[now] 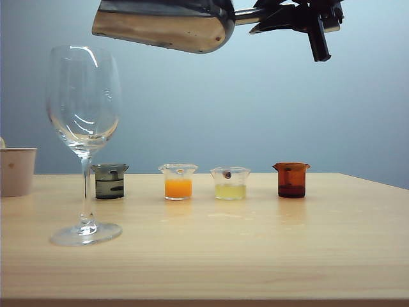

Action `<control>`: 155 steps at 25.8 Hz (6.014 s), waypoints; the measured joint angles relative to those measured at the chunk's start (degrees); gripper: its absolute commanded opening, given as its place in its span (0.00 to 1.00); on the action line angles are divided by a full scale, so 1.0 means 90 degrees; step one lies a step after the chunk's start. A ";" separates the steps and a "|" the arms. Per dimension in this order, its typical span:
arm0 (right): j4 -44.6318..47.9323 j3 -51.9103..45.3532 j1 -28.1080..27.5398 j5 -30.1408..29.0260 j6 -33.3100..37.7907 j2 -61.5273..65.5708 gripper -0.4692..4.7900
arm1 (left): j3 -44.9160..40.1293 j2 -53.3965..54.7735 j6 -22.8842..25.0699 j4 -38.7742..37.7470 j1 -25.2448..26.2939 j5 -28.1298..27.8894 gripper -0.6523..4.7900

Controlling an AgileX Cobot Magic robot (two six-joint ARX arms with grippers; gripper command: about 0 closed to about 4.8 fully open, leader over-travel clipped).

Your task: Pick up the ice scoop on the desk filled with ice cubes, pour the ice into the goblet, and finally put the scoop back on the table.

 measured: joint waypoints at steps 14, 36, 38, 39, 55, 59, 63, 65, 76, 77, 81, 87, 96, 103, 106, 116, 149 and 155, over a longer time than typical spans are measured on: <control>0.0000 0.0000 0.0000 0.0087 -0.0593 0.0000 0.08 | 0.0000 0.0002 0.0000 0.0000 0.0000 0.0000 0.11; -0.0483 0.0729 0.0002 -0.0029 -0.1015 0.0308 0.08 | 0.0000 0.0002 0.0000 0.0000 0.0000 0.0000 0.11; -0.0466 0.0729 0.0002 -0.0029 -0.1015 0.0308 0.08 | 0.0000 0.0002 0.0000 0.0000 0.0000 0.0000 0.11; -0.0469 0.0729 0.0002 -0.0029 -0.1015 0.0311 0.08 | 0.0000 0.0002 0.0000 0.0000 0.0000 0.0000 0.11; -0.0474 0.0731 0.0002 -0.0090 -0.1132 0.0308 0.08 | 0.0000 0.0002 0.0000 0.0000 0.0000 0.0000 0.11; -0.0566 0.0804 0.0002 -0.0104 -0.1268 0.0308 0.08 | 0.0000 0.0002 0.0000 -0.0002 0.0000 0.0000 0.11; -0.0610 0.0879 0.0002 -0.0104 -0.1304 0.0306 0.08 | 0.0000 0.0005 0.0000 -0.0015 0.0000 0.0000 0.11; -0.0624 0.0877 0.0002 -0.0109 -0.1331 0.0308 0.08 | 0.0000 0.0002 0.0000 -0.0039 0.0000 0.0000 0.11; -0.0622 0.0877 0.0002 -0.0163 -0.1360 0.0306 0.08 | 0.0000 0.0002 0.0000 -0.0039 0.0000 0.0000 0.11; -0.0619 0.0877 0.0002 -0.0165 -0.1360 0.0306 0.08 | 0.0000 0.0002 0.0000 -0.0039 0.0000 0.0000 0.11; -0.0619 0.0877 0.0002 -0.0168 -0.1365 0.0306 0.08 | 0.0000 0.0002 0.0000 -0.0039 0.0000 0.0000 0.11; -0.0617 0.0877 -0.0393 -0.0257 -0.1173 0.0243 0.08 | 0.0000 0.0002 0.0000 -0.0039 0.0000 0.0000 0.11; -0.0648 0.0874 -0.2931 -0.1404 -0.1251 0.0199 0.08 | 0.0000 -0.0002 0.0000 -0.0036 0.0000 0.0000 0.11; -0.1044 0.0874 -0.4512 -0.2198 -0.2186 0.0194 0.08 | 0.0000 0.0002 0.0000 -0.0039 0.0000 0.0000 0.11; -0.1545 0.0680 -0.4935 -0.2174 -0.2827 0.0187 0.08 | 0.0000 0.0000 0.0000 -0.0039 0.0002 0.0000 0.11; -0.1003 -0.0423 -0.5406 -0.2229 -0.3417 0.0962 0.08 | 0.0000 0.0005 0.0000 -0.0039 0.0000 0.0015 0.11; 0.2256 -0.0357 -0.5479 -0.2195 -0.3186 0.3597 0.87 | 0.0000 0.0002 0.0000 -0.0039 0.0000 0.0017 0.11; 0.1868 -0.0896 -0.5921 -0.2501 -0.3441 0.3009 0.84 | 0.0000 0.0005 0.0000 -0.0039 0.0002 0.0017 0.11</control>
